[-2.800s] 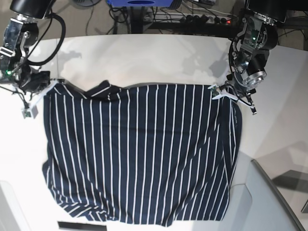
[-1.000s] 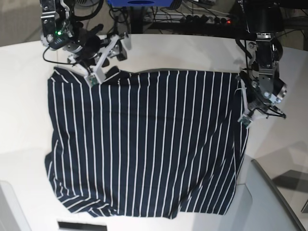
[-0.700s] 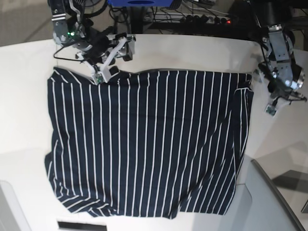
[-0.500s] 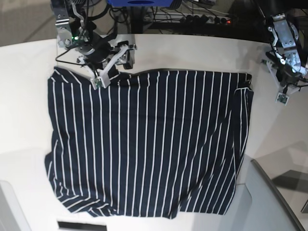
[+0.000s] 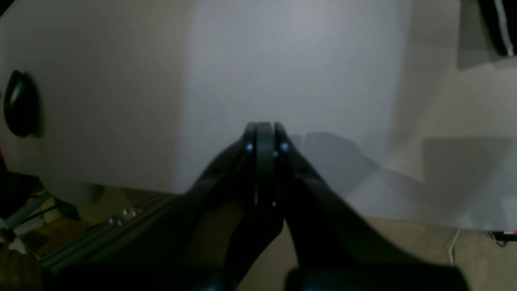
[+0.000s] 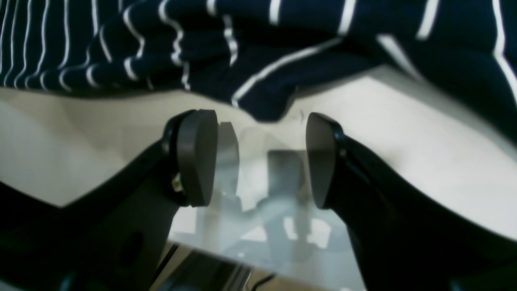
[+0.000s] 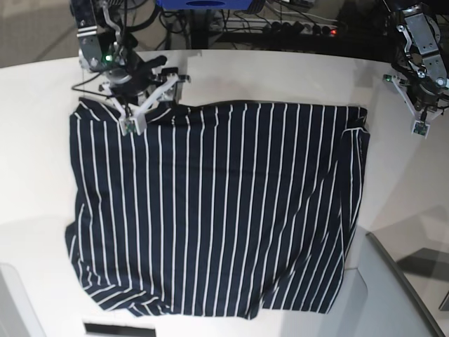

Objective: Layout the t-shirt on the table in an organized manner, then fold the t-shirt properly
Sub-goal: 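Open both grippers and lift them off the shirt edge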

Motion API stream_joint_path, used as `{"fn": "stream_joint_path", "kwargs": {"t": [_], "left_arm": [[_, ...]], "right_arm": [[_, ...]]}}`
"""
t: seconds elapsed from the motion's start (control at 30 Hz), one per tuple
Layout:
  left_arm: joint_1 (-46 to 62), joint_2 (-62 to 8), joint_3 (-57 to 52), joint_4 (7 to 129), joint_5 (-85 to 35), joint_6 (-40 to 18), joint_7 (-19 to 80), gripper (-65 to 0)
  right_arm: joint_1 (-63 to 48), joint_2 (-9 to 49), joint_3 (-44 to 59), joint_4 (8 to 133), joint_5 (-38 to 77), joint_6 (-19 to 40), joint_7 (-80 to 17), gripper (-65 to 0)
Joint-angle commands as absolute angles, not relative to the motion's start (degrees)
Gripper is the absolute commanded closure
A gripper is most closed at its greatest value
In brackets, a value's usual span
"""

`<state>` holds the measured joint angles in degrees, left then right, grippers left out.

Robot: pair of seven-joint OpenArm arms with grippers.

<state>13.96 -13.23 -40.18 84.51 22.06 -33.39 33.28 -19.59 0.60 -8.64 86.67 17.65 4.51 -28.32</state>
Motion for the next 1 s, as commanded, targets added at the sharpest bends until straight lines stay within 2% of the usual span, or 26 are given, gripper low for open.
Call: {"fn": "stream_joint_path", "kwargs": {"t": [0.0, 0.1, 0.17, 0.23, 0.27, 0.3, 0.37, 0.5, 0.6, 0.9, 0.97], "left_arm": [[13.8, -14.3, -40.5, 85.4, 21.9, -33.0, 32.6, 0.0], [13.8, -14.3, -40.4, 85.4, 21.9, -33.0, 32.6, 0.0], [13.8, -14.3, -40.4, 85.4, 21.9, -33.0, 32.6, 0.0], [13.7, -14.3, -40.3, 85.4, 21.9, -33.0, 32.6, 0.0], [13.6, -14.3, -40.3, 85.4, 21.9, -33.0, 32.6, 0.0], [13.5, -14.3, -40.3, 85.3, 21.9, -33.0, 32.6, 0.0], [13.3, -14.3, -40.3, 85.3, 21.9, -33.0, 32.6, 0.0], [13.2, -14.4, -40.3, 85.3, 21.9, -33.0, 32.5, 0.0], [13.1, -14.4, -40.2, 85.3, 21.9, -33.0, 32.4, 0.0], [10.3, -14.2, -33.2, 83.9, 21.9, -33.0, 32.4, 0.0], [10.2, -13.9, -32.2, 84.3, 21.8, -33.0, 32.4, 0.0]], "right_arm": [[-18.9, 0.5, -8.7, 86.1, 18.0, 4.7, -27.4, -33.3], [-18.2, 0.5, -8.7, 83.7, 18.0, 4.9, -27.4, -33.3], [-18.2, 0.5, -8.7, 83.6, 18.0, 5.0, -27.4, -29.7], [-18.2, 0.5, -8.7, 83.7, 18.2, 5.0, -27.4, -16.2], [-18.2, 0.5, -8.7, 83.8, 18.2, 5.0, -27.5, -6.0], [-18.4, 0.5, -8.7, 84.4, 18.3, 5.0, -27.6, 0.0], [-20.2, 0.5, -8.7, 87.3, 18.4, 5.0, -29.3, -1.8], [-23.4, 0.4, -8.7, 97.3, 18.3, 4.5, -34.7, -0.3], [-23.5, 0.2, -8.7, 100.4, 18.4, 4.5, -40.1, -0.3], [-23.5, -1.6, -8.5, 95.4, 18.6, 4.6, -42.9, -0.9], [-23.8, -1.7, -8.5, 95.0, 18.6, 4.6, -44.2, -2.7]]}}
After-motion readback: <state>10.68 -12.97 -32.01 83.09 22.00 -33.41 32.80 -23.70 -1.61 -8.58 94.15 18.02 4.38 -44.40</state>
